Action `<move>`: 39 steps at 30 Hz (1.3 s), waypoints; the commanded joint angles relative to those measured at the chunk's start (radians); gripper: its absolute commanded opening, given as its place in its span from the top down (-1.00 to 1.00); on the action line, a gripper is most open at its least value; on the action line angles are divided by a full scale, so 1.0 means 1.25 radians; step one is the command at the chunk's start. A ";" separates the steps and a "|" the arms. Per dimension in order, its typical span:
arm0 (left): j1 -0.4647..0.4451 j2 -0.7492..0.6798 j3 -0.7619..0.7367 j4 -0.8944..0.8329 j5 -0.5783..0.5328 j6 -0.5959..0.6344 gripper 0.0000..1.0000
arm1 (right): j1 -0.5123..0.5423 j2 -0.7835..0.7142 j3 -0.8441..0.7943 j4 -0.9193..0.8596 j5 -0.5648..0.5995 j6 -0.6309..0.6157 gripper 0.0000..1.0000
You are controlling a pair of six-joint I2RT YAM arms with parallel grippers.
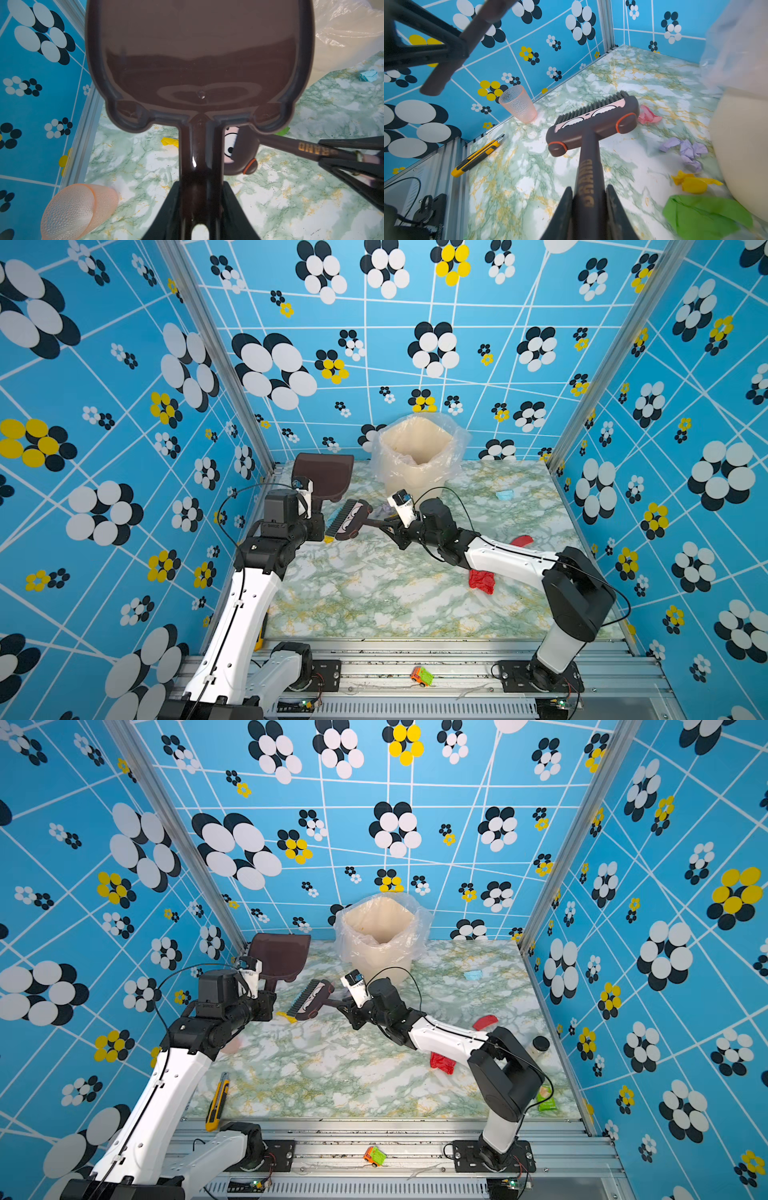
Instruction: Sweep away the paper scraps from the table
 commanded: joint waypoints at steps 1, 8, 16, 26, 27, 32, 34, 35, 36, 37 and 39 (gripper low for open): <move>0.014 -0.020 -0.010 0.015 0.035 -0.010 1.00 | 0.016 0.074 0.086 0.059 0.022 -0.003 1.00; 0.030 -0.025 -0.025 0.011 0.057 -0.007 1.00 | 0.033 0.218 0.236 -0.030 0.021 -0.027 1.00; 0.036 -0.017 -0.041 0.021 0.071 -0.013 1.00 | 0.039 0.198 0.183 -0.095 0.012 -0.065 1.00; 0.036 0.011 -0.049 0.040 0.097 -0.022 1.00 | 0.039 -0.018 -0.024 -0.206 -0.028 -0.101 1.00; 0.036 0.013 -0.051 0.043 0.100 -0.023 1.00 | 0.039 -0.047 -0.042 -0.219 -0.023 -0.109 1.00; 0.035 0.013 -0.067 0.055 0.104 -0.035 1.00 | 0.021 -0.151 -0.095 -0.165 0.037 -0.110 1.00; 0.035 0.009 -0.074 0.058 0.101 -0.039 1.00 | -0.003 -0.152 -0.086 -0.120 0.031 -0.084 1.00; 0.035 0.008 -0.076 0.056 0.099 -0.041 1.00 | -0.017 -0.143 -0.074 -0.096 0.021 -0.067 1.00; 0.035 0.005 -0.078 0.054 0.097 -0.043 1.00 | -0.027 -0.131 -0.059 -0.082 0.010 -0.054 1.00; 0.035 0.002 -0.079 0.052 0.097 -0.044 1.00 | -0.037 -0.113 -0.041 -0.061 0.004 -0.037 1.00; 0.035 0.000 -0.079 0.044 0.097 -0.044 1.00 | -0.047 -0.072 -0.002 -0.024 0.004 -0.007 1.00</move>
